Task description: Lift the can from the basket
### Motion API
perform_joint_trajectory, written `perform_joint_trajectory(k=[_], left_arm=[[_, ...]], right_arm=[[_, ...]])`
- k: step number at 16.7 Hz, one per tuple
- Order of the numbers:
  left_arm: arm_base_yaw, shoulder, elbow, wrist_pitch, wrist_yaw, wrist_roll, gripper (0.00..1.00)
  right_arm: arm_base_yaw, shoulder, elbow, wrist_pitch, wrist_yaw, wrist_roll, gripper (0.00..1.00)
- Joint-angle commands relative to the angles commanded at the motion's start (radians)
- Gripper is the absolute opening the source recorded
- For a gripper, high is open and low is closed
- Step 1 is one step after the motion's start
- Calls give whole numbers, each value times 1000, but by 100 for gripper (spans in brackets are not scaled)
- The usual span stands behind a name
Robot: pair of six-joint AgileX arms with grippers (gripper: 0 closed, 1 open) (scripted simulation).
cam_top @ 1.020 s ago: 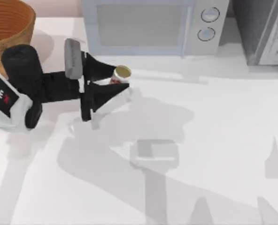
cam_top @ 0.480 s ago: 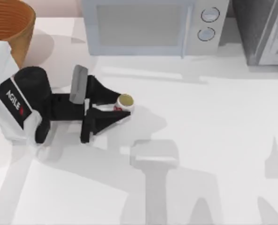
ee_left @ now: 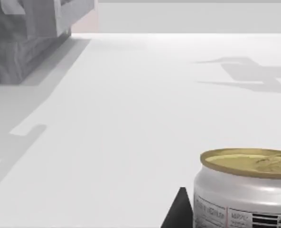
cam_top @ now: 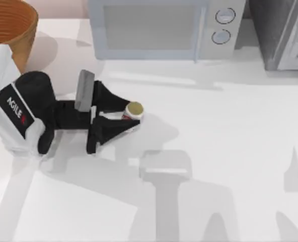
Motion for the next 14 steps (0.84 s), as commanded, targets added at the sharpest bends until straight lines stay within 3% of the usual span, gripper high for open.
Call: perform_joint_trajectory(k=[8,14], left_arm=[[0,0,0,0,0,0,98],[0,0,0,0,0,0,100]], right_arm=[[0,0,0,0,0,0,100],[0,0,0,0,0,0,100]])
